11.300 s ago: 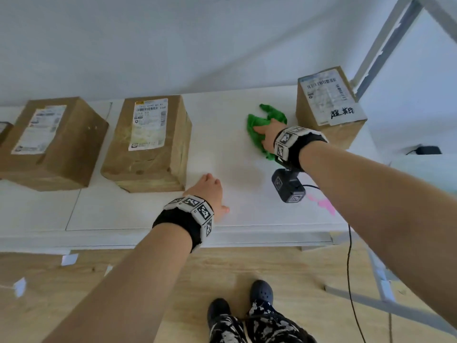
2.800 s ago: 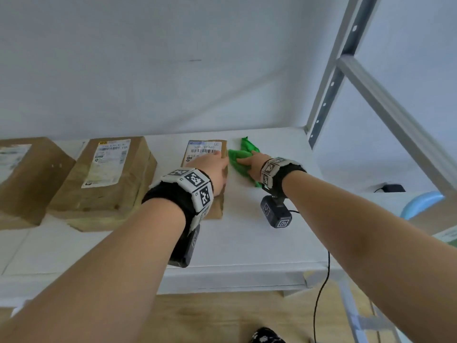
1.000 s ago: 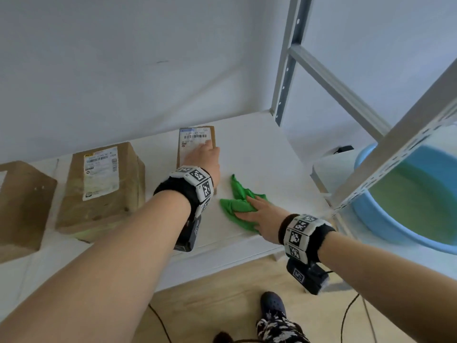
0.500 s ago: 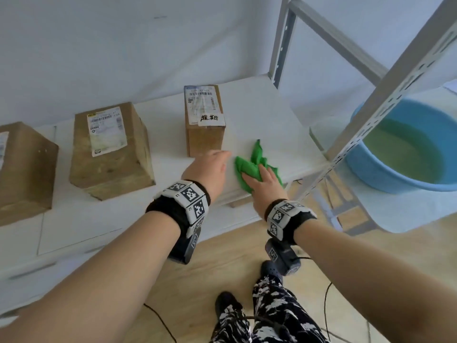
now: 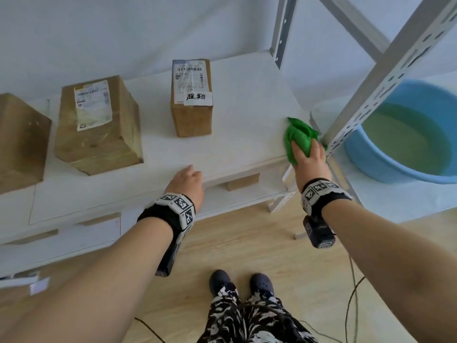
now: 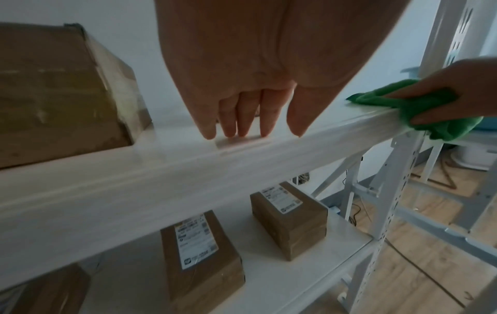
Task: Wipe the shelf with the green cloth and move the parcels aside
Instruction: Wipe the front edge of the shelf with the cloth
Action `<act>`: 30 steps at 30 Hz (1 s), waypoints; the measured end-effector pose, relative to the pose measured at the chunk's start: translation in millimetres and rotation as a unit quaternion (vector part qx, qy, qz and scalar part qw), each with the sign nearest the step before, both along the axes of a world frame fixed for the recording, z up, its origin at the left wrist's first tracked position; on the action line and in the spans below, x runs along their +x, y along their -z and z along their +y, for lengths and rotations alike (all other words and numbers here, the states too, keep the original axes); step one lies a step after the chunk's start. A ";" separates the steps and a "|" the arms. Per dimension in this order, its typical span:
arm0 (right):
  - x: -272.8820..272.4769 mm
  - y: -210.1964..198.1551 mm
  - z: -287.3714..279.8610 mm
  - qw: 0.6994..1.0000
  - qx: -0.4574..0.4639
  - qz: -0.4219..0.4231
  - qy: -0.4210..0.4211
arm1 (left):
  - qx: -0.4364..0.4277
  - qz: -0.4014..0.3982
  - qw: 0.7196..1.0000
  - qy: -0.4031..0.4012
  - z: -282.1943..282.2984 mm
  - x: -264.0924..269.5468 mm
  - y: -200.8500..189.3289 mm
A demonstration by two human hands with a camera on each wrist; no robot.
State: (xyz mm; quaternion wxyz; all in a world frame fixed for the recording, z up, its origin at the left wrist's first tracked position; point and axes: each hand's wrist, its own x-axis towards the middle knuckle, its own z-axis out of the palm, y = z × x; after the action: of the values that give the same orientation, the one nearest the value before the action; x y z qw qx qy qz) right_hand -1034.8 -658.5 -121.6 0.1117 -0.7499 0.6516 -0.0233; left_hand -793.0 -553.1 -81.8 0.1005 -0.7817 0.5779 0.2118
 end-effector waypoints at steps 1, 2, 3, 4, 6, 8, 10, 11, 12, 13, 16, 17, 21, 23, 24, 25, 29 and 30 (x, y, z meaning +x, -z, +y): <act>6.2 2.3 3.1 0.999 0.006 -0.021 0.038 | -0.001 0.002 1.000 -0.006 2.2 -1.7 2.3; 17.1 3.6 9.0 0.996 0.020 -0.050 0.076 | -0.004 0.004 1.000 -0.012 4.2 -3.3 4.1; 31.5 3.8 17.0 0.988 0.044 -0.090 0.115 | -0.006 0.004 1.000 -0.017 5.7 -5.1 5.5; 46.5 2.7 25.9 0.975 0.076 -0.146 0.150 | -0.008 0.006 1.000 -0.021 7.1 -7.0 6.4; 72.4 -2.0 41.6 0.931 0.140 -0.273 0.195 | -0.006 0.013 0.999 -0.032 9.0 -11.5 7.6; 86.4 -9.6 47.5 0.890 0.175 -0.354 0.227 | -0.002 0.015 0.999 -0.044 8.0 -14.2 7.6; 88.1 -14.2 44.9 0.858 0.190 -0.402 0.259 | -0.003 0.015 0.999 -0.050 6.5 -15.6 8.3; 86.0 -14.9 44.1 0.844 0.195 -0.421 0.268 | -0.002 0.015 0.998 -0.053 5.7 -17.3 8.7; 83.7 -15.8 44.0 0.830 0.200 -0.444 0.272 | -0.001 0.014 0.998 -0.058 4.8 -19.0 8.5; 82.1 -16.7 45.7 0.815 0.208 -0.468 0.270 | 0.001 0.014 0.998 -0.062 3.8 -20.5 8.0; 86.1 -19.2 59.1 0.796 0.249 -0.509 0.211 | 0.007 0.015 0.998 -0.067 1.8 -21.3 6.0; 89.7 -18.3 63.2 0.801 0.264 -0.505 0.183 | 0.008 0.015 0.998 -0.065 1.6 -20.2 5.0; 91.0 -12.4 61.4 0.824 0.278 -0.481 0.107 | 0.008 0.015 0.998 -0.059 2.1 -13.8 1.0; 78.9 -9.0 54.1 0.835 0.273 -0.469 0.096 | 0.005 0.016 0.998 -0.058 3.9 -13.9 -0.2; 71.6 -8.0 49.6 0.837 0.265 -0.468 0.105 | 0.003 0.017 0.998 -0.057 5.0 -15.1 -0.4; 64.9 -6.6 45.7 0.837 0.254 -0.470 0.119 | 0.001 0.018 0.998 -0.057 6.6 -16.2 -0.6; 63.6 -5.9 44.5 0.841 0.216 -0.470 0.159 | -0.004 0.025 0.998 -0.060 15.2 -18.6 2.3; 70.0 -6.3 46.7 0.841 0.214 -0.468 0.168 | -0.006 0.024 0.998 -0.059 17.4 -18.5 3.8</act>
State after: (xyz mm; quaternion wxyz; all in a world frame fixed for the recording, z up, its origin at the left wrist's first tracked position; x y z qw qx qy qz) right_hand -964.8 -611.8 -115.3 0.5548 -0.4864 0.6270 -0.2498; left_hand -811.5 -535.7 -85.7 0.0695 -0.8098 0.5341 0.2328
